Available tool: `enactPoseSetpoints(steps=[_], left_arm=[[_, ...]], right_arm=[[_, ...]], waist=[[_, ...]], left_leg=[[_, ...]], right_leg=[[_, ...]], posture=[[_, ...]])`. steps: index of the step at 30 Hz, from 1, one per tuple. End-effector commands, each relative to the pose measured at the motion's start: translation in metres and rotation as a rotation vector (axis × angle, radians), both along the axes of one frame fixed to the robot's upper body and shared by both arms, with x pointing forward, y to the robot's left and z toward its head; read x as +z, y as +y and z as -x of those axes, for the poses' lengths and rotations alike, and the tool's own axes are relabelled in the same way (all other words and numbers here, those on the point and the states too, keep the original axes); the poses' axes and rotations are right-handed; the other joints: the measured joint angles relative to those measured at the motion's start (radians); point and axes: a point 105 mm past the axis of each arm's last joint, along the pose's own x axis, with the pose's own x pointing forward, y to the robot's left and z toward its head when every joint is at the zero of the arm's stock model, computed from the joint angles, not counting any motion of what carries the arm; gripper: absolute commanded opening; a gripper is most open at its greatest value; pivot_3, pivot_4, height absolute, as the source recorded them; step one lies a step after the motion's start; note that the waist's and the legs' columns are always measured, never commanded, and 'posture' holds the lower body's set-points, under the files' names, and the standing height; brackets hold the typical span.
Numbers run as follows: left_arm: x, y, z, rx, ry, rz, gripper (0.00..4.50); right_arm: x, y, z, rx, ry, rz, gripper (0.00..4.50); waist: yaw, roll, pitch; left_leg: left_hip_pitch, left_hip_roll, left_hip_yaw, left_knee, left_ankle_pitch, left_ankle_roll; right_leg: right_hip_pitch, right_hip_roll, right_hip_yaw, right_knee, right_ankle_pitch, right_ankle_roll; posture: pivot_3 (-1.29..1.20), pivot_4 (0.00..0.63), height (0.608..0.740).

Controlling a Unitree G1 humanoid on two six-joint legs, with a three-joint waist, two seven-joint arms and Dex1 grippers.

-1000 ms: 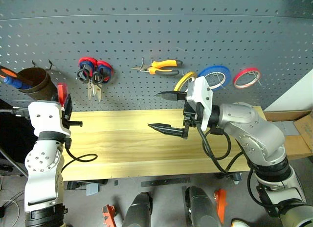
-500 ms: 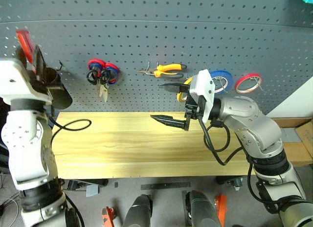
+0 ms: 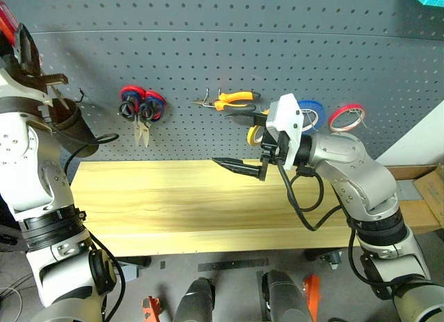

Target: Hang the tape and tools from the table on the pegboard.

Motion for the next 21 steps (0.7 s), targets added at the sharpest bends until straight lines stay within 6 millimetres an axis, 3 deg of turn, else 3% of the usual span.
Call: enactPoseSetpoints(steps=[1,8,16,21], left_arm=[[0.013,0.006,0.014,0.048,-0.059,-0.055,0.81],[-0.015,0.020,0.011,0.105,0.008,-0.047,0.81],[-0.025,0.026,0.013,0.139,-0.011,0.023,3.30],[-0.003,0.002,0.016,0.094,-0.096,-0.031,3.30]], right_arm=[[0.010,-0.001,0.005,0.004,-0.049,-0.016,4.50],[0.008,0.000,0.005,0.007,-0.044,-0.016,4.50],[0.007,0.000,0.005,0.003,-0.041,-0.013,4.50],[0.006,-0.003,0.004,-0.005,-0.042,-0.010,4.50]], waist=[[-0.002,0.000,0.000],[-0.008,0.000,-0.001],[-0.011,0.000,-0.002],[-0.015,-0.001,-0.005]], left_leg=[[0.000,0.000,0.000,0.000,0.000,0.000],[0.000,0.000,0.000,0.001,0.000,0.000],[0.000,0.000,0.000,0.002,0.000,0.000],[0.000,0.000,0.000,0.003,0.000,0.000]], right_leg=[[0.000,0.000,0.000,0.000,0.000,0.000],[0.000,0.000,0.000,0.002,0.000,0.000],[0.000,0.000,0.001,0.003,0.000,0.000],[0.000,-0.001,0.001,0.003,0.000,0.000]], posture=[[-0.05,0.156,0.740],[-0.05,0.159,0.740],[-0.05,0.157,0.740],[-0.05,0.151,0.740]])
